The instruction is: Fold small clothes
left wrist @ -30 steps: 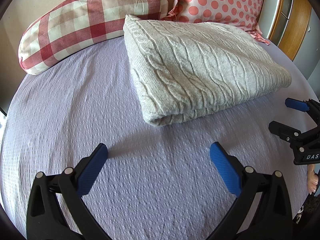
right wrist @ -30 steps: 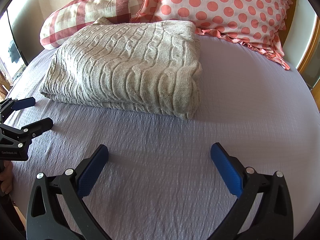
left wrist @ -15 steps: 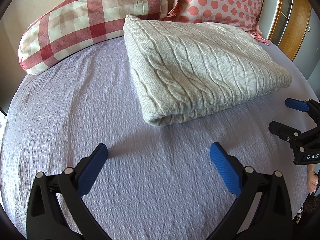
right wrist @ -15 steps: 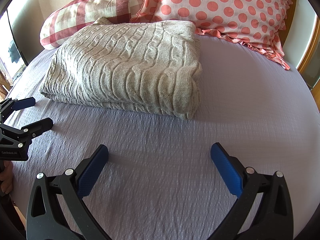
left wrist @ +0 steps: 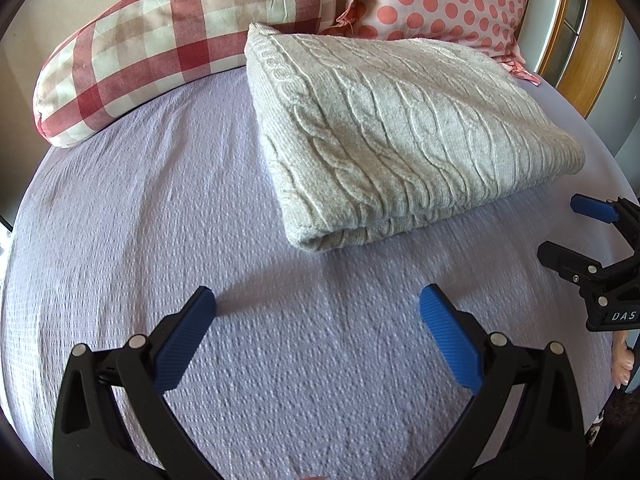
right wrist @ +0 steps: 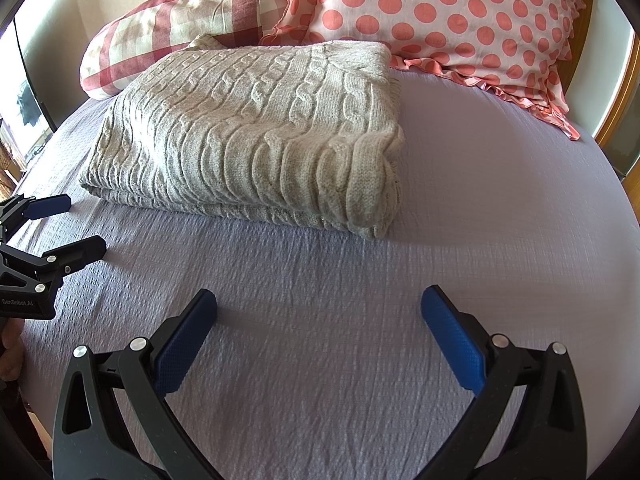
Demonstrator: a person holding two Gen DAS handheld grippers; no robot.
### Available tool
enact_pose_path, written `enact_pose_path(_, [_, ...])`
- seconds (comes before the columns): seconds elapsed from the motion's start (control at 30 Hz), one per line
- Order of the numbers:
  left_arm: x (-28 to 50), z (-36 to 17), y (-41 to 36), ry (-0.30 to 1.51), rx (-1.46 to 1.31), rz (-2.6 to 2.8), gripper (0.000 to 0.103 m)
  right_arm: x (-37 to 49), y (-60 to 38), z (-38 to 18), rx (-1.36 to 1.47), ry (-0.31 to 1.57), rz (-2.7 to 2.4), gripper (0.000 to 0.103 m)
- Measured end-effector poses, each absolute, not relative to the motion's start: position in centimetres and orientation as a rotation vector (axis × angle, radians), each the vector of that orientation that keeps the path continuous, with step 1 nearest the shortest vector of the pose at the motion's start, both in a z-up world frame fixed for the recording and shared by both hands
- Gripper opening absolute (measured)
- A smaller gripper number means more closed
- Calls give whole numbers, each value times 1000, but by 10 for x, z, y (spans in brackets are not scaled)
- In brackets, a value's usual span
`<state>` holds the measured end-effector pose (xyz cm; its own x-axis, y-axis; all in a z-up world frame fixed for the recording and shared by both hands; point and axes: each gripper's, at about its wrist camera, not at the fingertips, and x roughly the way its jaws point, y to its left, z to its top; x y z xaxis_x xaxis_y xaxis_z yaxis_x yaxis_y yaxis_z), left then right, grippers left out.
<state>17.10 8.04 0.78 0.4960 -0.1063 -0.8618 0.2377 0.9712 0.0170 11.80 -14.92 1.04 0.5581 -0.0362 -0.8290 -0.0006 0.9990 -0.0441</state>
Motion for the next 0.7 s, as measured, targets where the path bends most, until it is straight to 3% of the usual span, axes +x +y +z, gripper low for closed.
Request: enact_pose_path(0.7, [171,7,81,1030,142,-213,101,118,-149,11,-40,979,-22,102])
